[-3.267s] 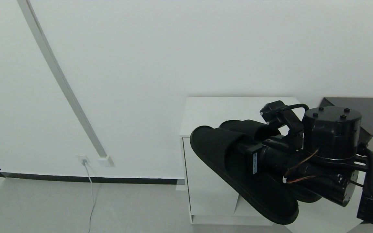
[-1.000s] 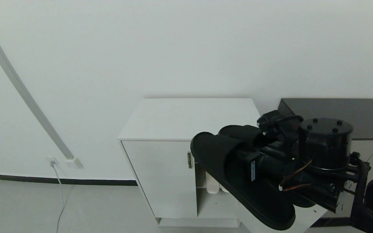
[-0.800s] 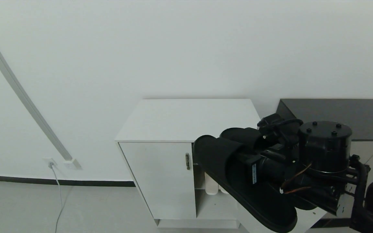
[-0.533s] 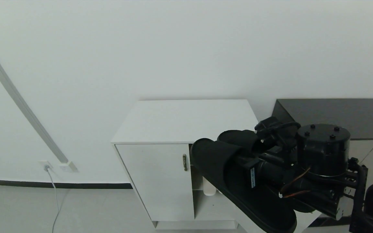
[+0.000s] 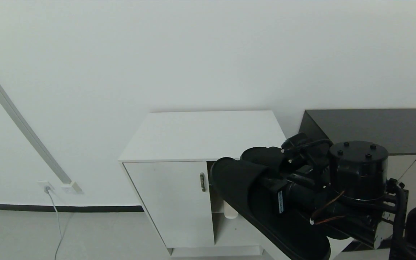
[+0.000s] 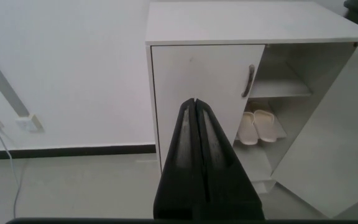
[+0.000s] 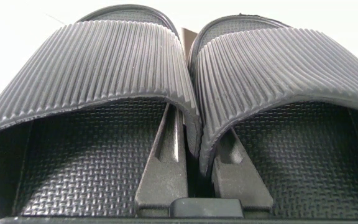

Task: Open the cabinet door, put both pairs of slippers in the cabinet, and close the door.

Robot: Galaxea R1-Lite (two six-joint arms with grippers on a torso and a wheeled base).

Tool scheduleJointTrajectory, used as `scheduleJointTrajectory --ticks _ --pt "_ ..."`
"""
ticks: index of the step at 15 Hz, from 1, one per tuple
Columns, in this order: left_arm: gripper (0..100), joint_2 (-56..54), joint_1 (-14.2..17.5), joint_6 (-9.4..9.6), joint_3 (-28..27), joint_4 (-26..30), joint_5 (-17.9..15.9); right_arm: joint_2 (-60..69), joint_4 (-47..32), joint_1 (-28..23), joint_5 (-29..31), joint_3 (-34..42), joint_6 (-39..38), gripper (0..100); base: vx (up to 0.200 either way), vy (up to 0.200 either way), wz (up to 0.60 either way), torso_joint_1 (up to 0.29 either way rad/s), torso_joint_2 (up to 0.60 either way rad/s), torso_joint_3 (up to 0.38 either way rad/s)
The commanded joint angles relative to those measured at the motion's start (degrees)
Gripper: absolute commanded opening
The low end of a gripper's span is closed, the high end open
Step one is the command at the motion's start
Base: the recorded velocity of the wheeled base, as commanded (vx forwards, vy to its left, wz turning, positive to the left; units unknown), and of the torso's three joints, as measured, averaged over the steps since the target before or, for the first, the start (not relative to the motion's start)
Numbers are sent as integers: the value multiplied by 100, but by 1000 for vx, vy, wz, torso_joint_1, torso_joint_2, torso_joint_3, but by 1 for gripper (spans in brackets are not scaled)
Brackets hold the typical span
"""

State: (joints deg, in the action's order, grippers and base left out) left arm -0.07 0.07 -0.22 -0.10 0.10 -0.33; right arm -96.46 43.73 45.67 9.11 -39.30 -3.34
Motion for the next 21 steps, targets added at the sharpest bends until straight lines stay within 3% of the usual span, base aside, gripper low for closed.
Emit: scheduleJointTrajectory --ticks 1,9,21 --pt "0 7 1 -4 1 -1 -2 -13 -5 4 3 2 0 0 0 0 0 0 0 0" --pt "0 7 1 -4 1 -10 -2 -57 4 92 -5 37 -9 0 0 0 0 -6 7 8" --pt "0 7 1 -13 1 -10 -2 -65 4 127 -5 72 0 0 0 0 0 -162 375 206"
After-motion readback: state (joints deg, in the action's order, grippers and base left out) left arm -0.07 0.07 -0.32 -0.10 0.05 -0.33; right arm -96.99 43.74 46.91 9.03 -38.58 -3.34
